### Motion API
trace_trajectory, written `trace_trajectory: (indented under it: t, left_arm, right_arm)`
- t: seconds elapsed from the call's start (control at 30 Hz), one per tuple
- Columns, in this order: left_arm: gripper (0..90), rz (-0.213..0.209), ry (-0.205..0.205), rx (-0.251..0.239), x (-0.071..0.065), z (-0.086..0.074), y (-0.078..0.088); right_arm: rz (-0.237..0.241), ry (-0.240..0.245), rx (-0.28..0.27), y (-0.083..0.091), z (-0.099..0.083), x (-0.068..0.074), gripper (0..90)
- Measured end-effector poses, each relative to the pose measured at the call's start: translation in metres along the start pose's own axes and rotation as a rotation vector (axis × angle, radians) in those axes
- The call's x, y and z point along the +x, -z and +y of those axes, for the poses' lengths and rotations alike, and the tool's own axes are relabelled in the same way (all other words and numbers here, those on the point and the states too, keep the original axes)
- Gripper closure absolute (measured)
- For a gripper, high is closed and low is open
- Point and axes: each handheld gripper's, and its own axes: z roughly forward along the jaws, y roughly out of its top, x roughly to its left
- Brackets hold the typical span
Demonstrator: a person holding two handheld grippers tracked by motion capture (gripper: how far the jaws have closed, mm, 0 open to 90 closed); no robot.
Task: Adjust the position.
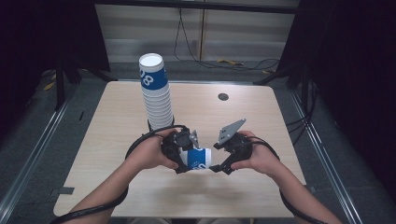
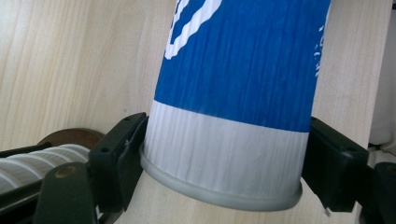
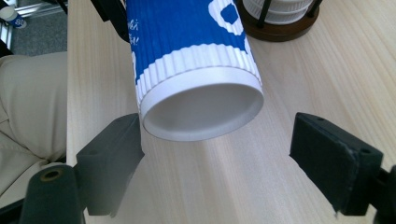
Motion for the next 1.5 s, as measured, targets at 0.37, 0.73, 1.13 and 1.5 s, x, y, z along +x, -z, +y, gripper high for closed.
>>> trace_trajectory:
  t: [0.37, 0.73, 1.13, 1.5]
  left_arm:
    - [22.4, 0.0, 0.006, 0.005, 0.001, 0.002, 0.0]
    - [22.4, 0.002, -0.002, 0.027, -0.001, 0.006, -0.001]
    - [22.4, 0.002, -0.021, 0.055, -0.001, 0.009, -0.001]
    - [22.3, 0.004, -0.029, 0.063, -0.001, 0.013, -0.001]
  right_arm:
    - [0.011, 0.006, 0.035, -0.002, 0.003, 0.001, 17.0]
    - [0.021, 0.016, 0.063, -0.007, 0.006, 0.003, 18.3]
    - [0.033, 0.027, 0.07, -0.011, 0.008, 0.002, 20.1]
    - [0.037, 0.028, 0.08, -0.011, 0.009, 0.003, 20.6]
